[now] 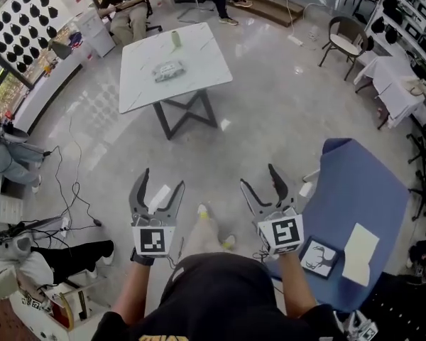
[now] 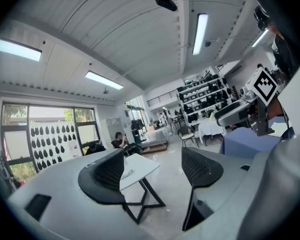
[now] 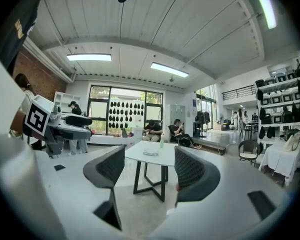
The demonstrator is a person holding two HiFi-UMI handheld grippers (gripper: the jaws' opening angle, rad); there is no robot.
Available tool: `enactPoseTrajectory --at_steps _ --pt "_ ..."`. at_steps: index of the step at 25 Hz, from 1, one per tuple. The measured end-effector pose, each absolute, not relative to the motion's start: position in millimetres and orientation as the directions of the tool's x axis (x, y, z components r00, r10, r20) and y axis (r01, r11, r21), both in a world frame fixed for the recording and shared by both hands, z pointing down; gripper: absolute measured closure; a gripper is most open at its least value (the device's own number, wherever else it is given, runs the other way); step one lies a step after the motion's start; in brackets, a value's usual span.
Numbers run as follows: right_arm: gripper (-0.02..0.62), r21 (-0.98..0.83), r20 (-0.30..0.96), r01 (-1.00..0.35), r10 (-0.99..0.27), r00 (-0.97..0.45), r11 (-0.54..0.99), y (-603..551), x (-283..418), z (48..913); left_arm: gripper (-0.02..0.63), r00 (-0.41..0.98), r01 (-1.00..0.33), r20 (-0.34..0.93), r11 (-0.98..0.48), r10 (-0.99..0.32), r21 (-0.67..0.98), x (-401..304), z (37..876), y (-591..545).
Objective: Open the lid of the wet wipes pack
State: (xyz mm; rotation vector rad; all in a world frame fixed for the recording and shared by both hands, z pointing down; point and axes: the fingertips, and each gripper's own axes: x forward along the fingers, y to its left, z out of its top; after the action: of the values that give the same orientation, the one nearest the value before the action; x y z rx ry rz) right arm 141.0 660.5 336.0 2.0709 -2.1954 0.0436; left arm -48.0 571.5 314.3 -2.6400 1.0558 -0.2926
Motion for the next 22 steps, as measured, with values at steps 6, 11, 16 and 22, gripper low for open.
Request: enactPoseTrajectory --at_steps 6,11,16,22 --pt "0.307 0.090 0.148 -0.992 -0.987 -0.070 0.084 626 133 350 0.244 0.685 -0.692 0.013 -0.656 -0.728 -0.302 -66 317 528" --pt "0.311 0.097 0.192 -0.992 -0.980 -0.058 0.077 570 131 352 0.244 0.646 -0.735 0.015 -0.627 -0.763 -0.257 -77 321 470" --pt "0.313 0.116 0.200 -0.991 -0.979 -0.049 0.073 503 123 341 0.244 0.650 -0.734 0.014 -0.632 -0.760 -0.247 -87 313 404" --pt "0.316 0.139 0.199 -0.987 -0.979 -0.046 0.075 416 95 330 0.244 0.679 -0.704 0.016 -0.657 -0.734 -0.270 -107 307 323"
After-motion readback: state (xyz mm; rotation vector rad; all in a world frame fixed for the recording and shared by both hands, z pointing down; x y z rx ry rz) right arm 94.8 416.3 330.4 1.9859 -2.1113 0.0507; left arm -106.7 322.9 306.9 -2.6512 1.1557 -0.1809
